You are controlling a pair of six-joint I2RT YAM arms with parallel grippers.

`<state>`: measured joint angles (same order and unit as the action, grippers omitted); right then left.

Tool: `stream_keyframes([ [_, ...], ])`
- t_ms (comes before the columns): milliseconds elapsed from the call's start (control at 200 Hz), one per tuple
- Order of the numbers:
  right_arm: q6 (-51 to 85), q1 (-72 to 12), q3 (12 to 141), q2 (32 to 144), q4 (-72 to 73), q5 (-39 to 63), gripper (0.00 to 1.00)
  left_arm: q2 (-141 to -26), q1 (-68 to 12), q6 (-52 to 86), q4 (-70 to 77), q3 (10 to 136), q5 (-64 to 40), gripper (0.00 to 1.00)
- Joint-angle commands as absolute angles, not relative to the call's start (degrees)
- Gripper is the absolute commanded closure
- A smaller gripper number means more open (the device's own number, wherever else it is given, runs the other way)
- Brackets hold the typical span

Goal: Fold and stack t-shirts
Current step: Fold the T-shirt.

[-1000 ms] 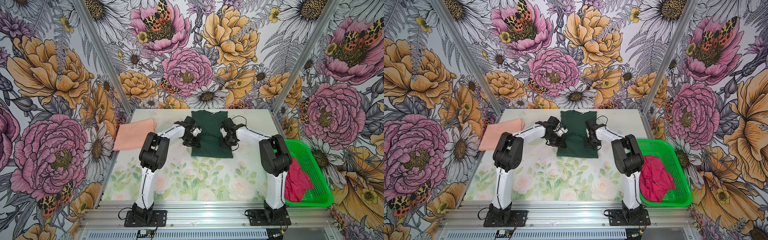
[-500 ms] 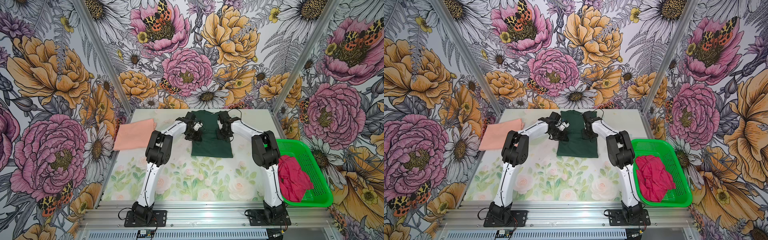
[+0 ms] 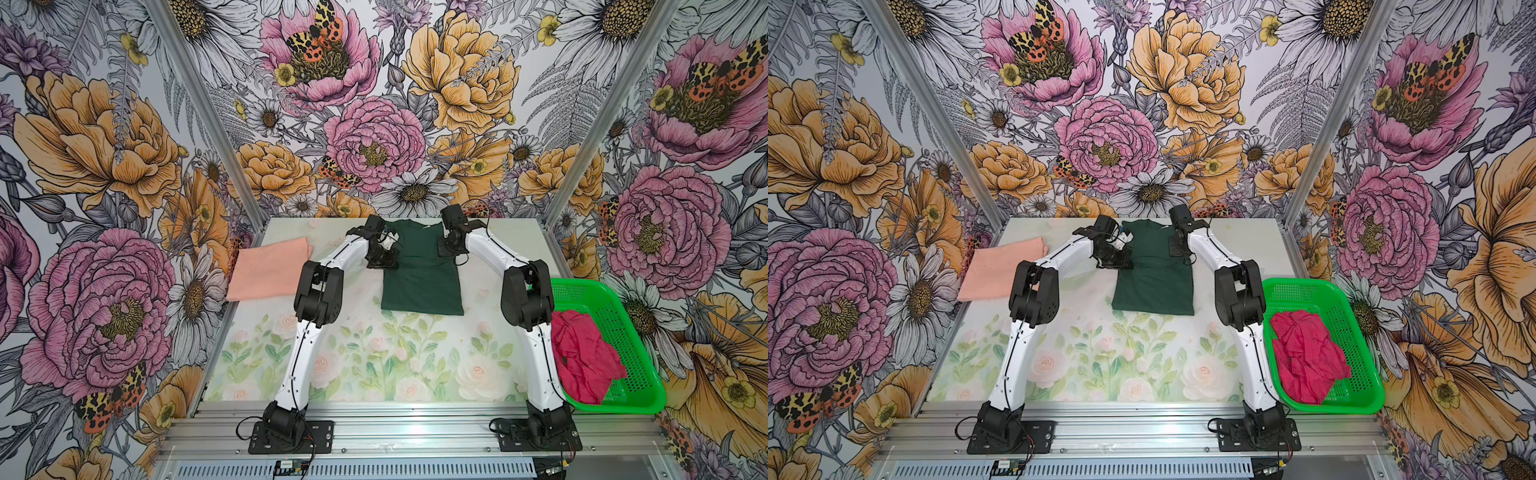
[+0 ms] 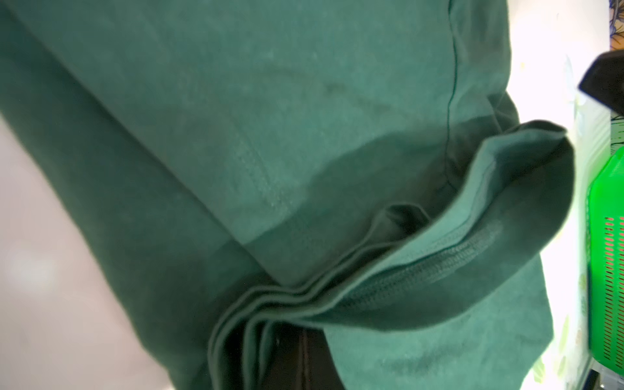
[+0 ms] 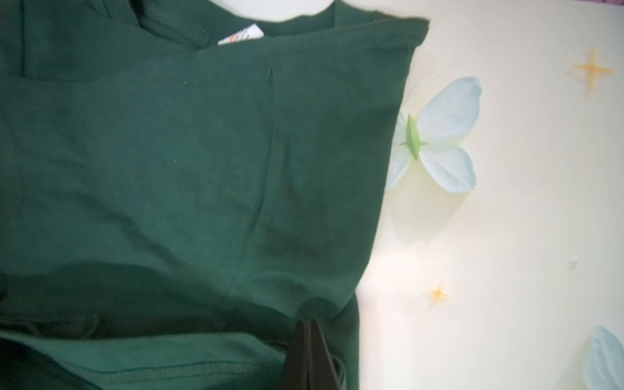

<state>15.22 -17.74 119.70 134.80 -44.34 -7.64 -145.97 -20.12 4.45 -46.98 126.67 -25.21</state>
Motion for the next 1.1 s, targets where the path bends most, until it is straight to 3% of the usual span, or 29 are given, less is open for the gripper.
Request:
stream_keyframes([
  [0,14.56,-17.26,121.72,135.93,-44.12,-10.67,1.00,-149.47,-19.53,3.16,-45.94,131.72,-21.83,1.00],
  [305,15.35,-16.98,114.62,129.66,-44.08,-12.32,1.00,-153.81,-18.97,3.74,-45.88,142.00,-18.71,1.00],
  [415,15.38,-17.40,110.25,122.00,-44.01,-13.14,1.00,-147.18,-20.31,1.56,-45.24,137.78,-17.27,1.00],
  [530,16.26,-19.05,102.88,110.48,-42.49,-14.83,1.00,-133.79,-23.81,-3.25,-40.02,125.30,-8.01,1.00],
  [540,17.07,-19.11,102.19,109.58,-42.35,-14.87,0.93,-132.32,-24.17,-3.49,-39.03,123.57,-7.03,1.00],
  [560,18.89,-18.99,100.09,108.03,-42.43,-14.59,0.69,-129.37,-24.72,-3.79,-36.90,120.12,-4.93,1.00],
  [575,19.99,-18.97,98.33,106.99,-42.45,-13.77,0.35,-127.30,-25.12,-3.78,-35.30,117.54,-3.73,1.00],
  [590,20.51,-18.91,96.25,106.21,-42.48,-12.06,0.13,-125.01,-25.40,-3.41,-33.36,114.59,-2.64,1.00],
  [630,20.01,-17.93,91.96,105.85,-42.48,-2.99,0.02,-119.49,-25.38,-1.11,-28.70,107.10,-2.06,1.00],
  [655,20.15,-17.13,90.72,107.04,-42.99,2.69,0.01,-116.75,-24.78,0.67,-26.48,103.14,-3.81,0.99],
  [740,24.80,-16.71,85.50,110.10,-42.84,10.21,0.01,-112.72,-20.14,8.08,-24.28,94.83,-21.28,0.52],
  [785,26.35,-18.33,79.60,108.92,-38.74,10.64,0.01,-112.14,-18.15,10.86,-23.20,90.63,-28.54,0.43],
  [995,36.48,-21.61,58.85,100.55,-23.59,15.22,0.05,-104.92,-14.49,14.92,-5.86,62.33,-29.18,0.48],
  [1095,38.26,-22.23,55.70,97.29,-23.26,14.21,0.05,-106.58,-11.43,16.79,-2.23,57.52,-35.21,0.52],
])
